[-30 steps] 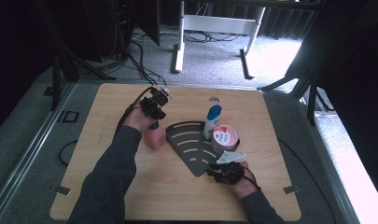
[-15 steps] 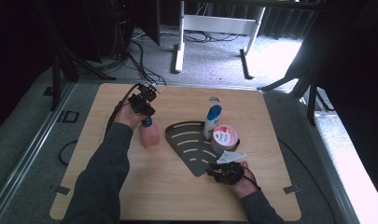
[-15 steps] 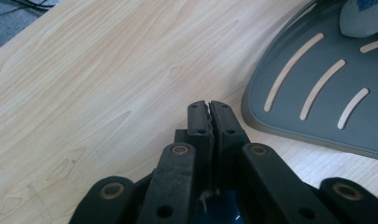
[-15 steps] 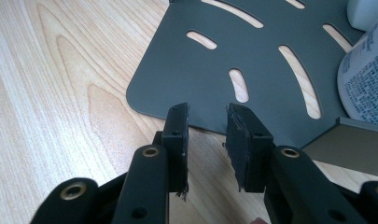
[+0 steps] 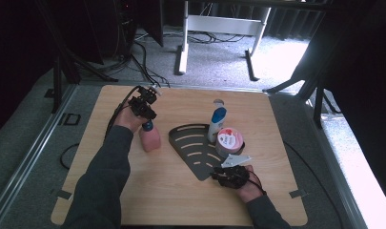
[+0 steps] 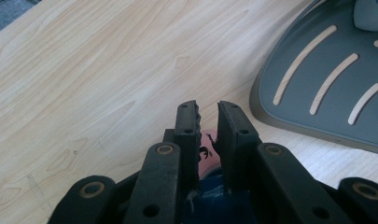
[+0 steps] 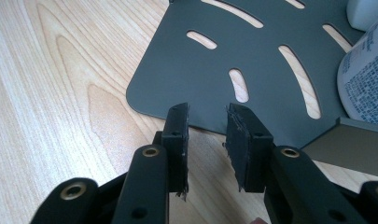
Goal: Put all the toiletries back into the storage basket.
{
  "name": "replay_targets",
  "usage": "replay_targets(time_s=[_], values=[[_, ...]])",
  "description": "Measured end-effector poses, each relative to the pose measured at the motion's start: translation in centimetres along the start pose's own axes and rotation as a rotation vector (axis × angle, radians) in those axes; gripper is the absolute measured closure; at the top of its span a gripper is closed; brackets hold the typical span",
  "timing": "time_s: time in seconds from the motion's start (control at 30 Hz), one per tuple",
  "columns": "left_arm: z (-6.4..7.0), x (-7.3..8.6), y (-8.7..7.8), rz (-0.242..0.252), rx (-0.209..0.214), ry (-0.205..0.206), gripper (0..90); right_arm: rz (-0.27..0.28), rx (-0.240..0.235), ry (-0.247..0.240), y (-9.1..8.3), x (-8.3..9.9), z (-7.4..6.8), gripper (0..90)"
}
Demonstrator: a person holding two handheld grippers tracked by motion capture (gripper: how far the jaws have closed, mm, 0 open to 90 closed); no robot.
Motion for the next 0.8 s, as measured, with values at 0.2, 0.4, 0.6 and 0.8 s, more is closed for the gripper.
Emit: replay_targets(time_s=[0.2,0.4,0.6,0.8], values=[[-0.1,0.1,-0.4,0.030,0.038,0.000,65.2,0.000,-0.001,-0.001,0.0,0.0,0.0,69.2],[-0.4,0.3,-2.4,0.108,0.049,-0.018,57.4,0.001,-0.001,-0.001,0.0,0.0,0.0,68.3],[-1.0,1.2,-4.0,0.121,0.015,-0.004,49.7,0.002,-0.006,0.003,0.0,0.0,0.0,66.7],[-1.7,2.3,-4.2,0.094,0.012,0.003,44.0,0.001,-0.008,0.005,0.0,0.0,-0.1,65.9]])
Point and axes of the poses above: each handheld gripper's, and its own axes: y roughly forward along the jaws, x roughly out of its underside, z roughly to its right, the point moved 3 cm from there along y, roughly forward along the jaws, and after that the axes turned 4 degrees about z, right-handed, at the moved point
